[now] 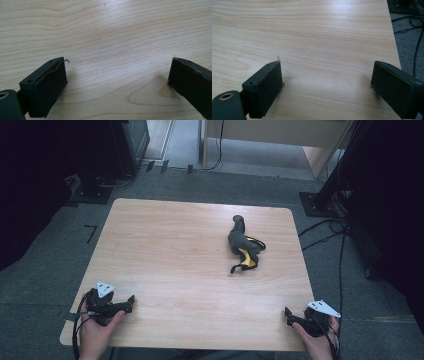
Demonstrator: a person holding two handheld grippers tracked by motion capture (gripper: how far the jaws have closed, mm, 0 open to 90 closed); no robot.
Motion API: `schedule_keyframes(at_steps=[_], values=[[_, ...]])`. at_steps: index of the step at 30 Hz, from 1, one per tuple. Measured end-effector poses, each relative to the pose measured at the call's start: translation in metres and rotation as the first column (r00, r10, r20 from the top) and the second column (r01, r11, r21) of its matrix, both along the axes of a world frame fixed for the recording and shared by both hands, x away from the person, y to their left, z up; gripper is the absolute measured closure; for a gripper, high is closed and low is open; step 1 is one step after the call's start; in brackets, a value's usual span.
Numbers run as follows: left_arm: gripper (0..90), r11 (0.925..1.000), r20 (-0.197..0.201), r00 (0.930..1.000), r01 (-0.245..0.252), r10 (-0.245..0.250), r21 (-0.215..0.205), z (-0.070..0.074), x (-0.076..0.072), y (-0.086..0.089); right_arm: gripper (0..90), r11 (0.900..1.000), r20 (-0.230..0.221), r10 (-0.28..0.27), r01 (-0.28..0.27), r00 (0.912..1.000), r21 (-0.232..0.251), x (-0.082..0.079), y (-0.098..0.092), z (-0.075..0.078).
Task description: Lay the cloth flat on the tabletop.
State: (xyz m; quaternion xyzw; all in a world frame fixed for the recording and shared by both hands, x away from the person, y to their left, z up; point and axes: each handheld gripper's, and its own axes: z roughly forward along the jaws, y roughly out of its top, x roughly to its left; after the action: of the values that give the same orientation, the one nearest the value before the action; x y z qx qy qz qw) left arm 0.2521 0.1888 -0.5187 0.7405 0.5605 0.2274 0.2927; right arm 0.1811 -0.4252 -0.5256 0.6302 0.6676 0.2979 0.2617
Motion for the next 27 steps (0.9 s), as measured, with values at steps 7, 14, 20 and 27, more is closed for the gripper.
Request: schedule_keyframes(at_steps=[7,14,20,27], values=[[1.6,0.9999,0.000,0.9999,0.013,-0.013,0.002,0.000,0.000,-0.001,24.8,1.000,0.004,-0.012,0.012,0.9999,0.023,0.002,0.009,0.006],[1.6,0.9998,0.000,0.9998,0.019,-0.019,0.003,0.000,-0.001,-0.002,40.4,0.996,0.112,0.022,-0.032,0.9934,0.080,0.020,0.032,0.032],[1.6,0.9996,0.000,0.9996,0.027,-0.027,0.003,0.000,-0.001,-0.002,46.1,0.992,0.135,0.062,-0.077,0.9889,0.105,0.050,0.060,0.045],[1.6,0.9996,0.000,0.9996,0.027,-0.027,0.005,0.000,-0.001,-0.002,51.2,0.990,0.112,0.076,-0.088,0.9908,0.112,0.104,0.087,0.046]])
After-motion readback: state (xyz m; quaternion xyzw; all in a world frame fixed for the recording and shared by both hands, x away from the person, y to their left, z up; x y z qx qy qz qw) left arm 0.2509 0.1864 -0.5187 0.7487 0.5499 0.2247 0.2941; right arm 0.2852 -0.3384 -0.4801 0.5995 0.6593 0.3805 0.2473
